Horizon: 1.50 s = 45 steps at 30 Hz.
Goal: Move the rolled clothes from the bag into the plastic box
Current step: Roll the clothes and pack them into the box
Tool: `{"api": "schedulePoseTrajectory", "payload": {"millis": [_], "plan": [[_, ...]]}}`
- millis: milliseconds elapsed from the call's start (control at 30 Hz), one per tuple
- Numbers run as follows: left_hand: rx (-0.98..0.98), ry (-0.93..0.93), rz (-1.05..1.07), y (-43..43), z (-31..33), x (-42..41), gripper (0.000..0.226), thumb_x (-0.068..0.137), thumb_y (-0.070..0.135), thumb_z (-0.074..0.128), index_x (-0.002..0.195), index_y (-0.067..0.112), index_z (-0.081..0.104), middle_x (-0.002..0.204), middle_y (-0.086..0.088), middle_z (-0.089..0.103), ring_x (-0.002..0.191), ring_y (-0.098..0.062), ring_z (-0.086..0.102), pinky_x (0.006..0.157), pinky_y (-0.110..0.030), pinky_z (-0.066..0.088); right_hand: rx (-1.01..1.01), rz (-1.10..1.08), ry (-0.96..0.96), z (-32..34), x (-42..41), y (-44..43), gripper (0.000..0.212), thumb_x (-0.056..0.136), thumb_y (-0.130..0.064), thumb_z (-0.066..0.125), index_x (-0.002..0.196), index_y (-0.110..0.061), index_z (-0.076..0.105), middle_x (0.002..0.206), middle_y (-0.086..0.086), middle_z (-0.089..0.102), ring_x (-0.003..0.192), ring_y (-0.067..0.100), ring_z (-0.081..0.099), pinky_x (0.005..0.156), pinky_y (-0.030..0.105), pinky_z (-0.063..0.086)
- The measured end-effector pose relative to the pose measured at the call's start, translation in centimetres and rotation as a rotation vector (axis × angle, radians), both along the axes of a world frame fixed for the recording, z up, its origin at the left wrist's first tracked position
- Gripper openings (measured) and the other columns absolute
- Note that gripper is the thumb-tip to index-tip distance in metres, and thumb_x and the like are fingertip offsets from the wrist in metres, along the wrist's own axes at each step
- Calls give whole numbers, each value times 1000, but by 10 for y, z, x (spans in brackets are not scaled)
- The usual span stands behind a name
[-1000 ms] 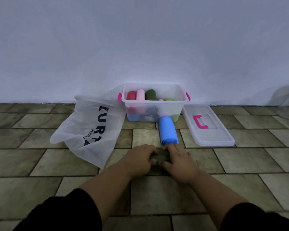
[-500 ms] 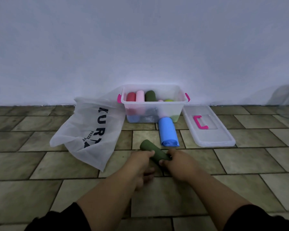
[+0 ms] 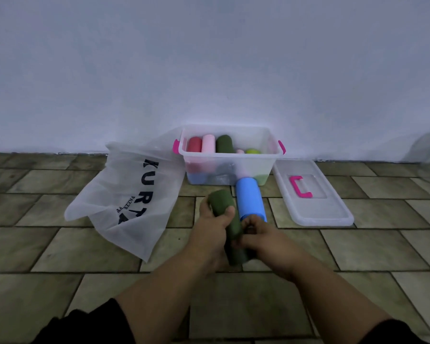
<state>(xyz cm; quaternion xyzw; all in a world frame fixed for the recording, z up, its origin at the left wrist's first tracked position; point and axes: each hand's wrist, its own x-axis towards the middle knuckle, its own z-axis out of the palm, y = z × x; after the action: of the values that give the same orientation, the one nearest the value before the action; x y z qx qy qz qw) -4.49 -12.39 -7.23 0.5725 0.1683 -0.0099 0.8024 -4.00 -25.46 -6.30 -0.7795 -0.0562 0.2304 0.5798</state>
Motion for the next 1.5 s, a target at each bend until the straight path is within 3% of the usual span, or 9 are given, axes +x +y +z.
{"api": "schedulePoseTrajectory", "payload": {"millis": [133, 267, 367, 500, 667, 900, 1133, 1367, 1500], "plan": [[525, -325, -111, 19, 36, 41, 62, 88, 42, 57, 143, 35, 29, 124, 17, 54, 106, -3, 54, 84, -13, 46, 147, -21, -125, 29, 39, -2, 31, 76, 2, 70, 89, -14, 46, 90, 14, 72, 84, 32, 68, 78, 48, 52], [1209, -217, 5, 49, 61, 110, 82, 87, 64, 36, 151, 23, 6, 156, 0, 24, 143, -21, 20, 114, -50, 18, -4, -209, -384, 62, 103, -1, 33, 77, -22, 74, 88, -27, 43, 94, 9, 70, 81, 29, 70, 81, 49, 56], [1419, 61, -51, 67, 66, 149, 88, 88, 64, 34, 151, 15, -4, 160, -8, -4, 146, -27, -5, 113, -56, 2, -254, -383, -607, 79, 157, 6, 38, 78, -32, 70, 97, -20, 38, 91, 5, 63, 75, 23, 62, 65, 39, 52], [1443, 175, -175, 72, 48, 168, 89, 90, 59, 37, 150, 13, -8, 158, -13, -14, 145, -31, -12, 115, -54, 3, -657, -285, -557, 74, 214, 18, 38, 84, -27, 61, 106, -10, 35, 98, 14, 57, 77, 26, 52, 64, 33, 37], [1460, 160, -167, 73, 34, 174, 86, 90, 59, 33, 149, 17, -13, 157, -12, -20, 144, -30, -17, 114, -50, -2, -1157, 142, -438, 60, 243, 41, 49, 95, -33, 49, 129, 1, 44, 131, 22, 50, 116, 35, 51, 80, 33, 37], [1458, 170, -167, 70, 35, 174, 84, 91, 58, 33, 149, 18, -13, 157, -11, -21, 144, -30, -18, 114, -50, -4, -1188, 297, -416, 60, 246, 43, 47, 96, -41, 44, 119, -2, 59, 127, 20, 55, 114, 33, 51, 86, 31, 38], [1439, 176, -186, 71, 40, 170, 83, 92, 58, 33, 150, 18, -11, 157, -10, -22, 144, -29, -18, 115, -51, -2, -541, -454, -927, 39, 172, 25, 3, 78, -20, 52, 78, -21, 55, 83, 3, 60, 77, 24, 55, 62, 29, 36], [1310, -3, -12, 66, 50, 146, 74, 90, 46, 48, 150, 19, 13, 159, -9, 9, 145, -28, 4, 115, -49, 14, -880, -197, -369, -25, 103, 9, 65, 72, -45, 71, 120, -12, 44, 120, 15, 52, 108, 35, 56, 83, 36, 43], [890, -119, 100, 34, 28, 73, 46, 84, 26, 63, 127, 19, 49, 127, -6, 50, 109, -20, 48, 86, -28, 40, -886, -176, -150, -17, 104, 9, 56, 71, -30, 72, 115, -8, 46, 116, 14, 60, 104, 30, 62, 74, 29, 44]]}}
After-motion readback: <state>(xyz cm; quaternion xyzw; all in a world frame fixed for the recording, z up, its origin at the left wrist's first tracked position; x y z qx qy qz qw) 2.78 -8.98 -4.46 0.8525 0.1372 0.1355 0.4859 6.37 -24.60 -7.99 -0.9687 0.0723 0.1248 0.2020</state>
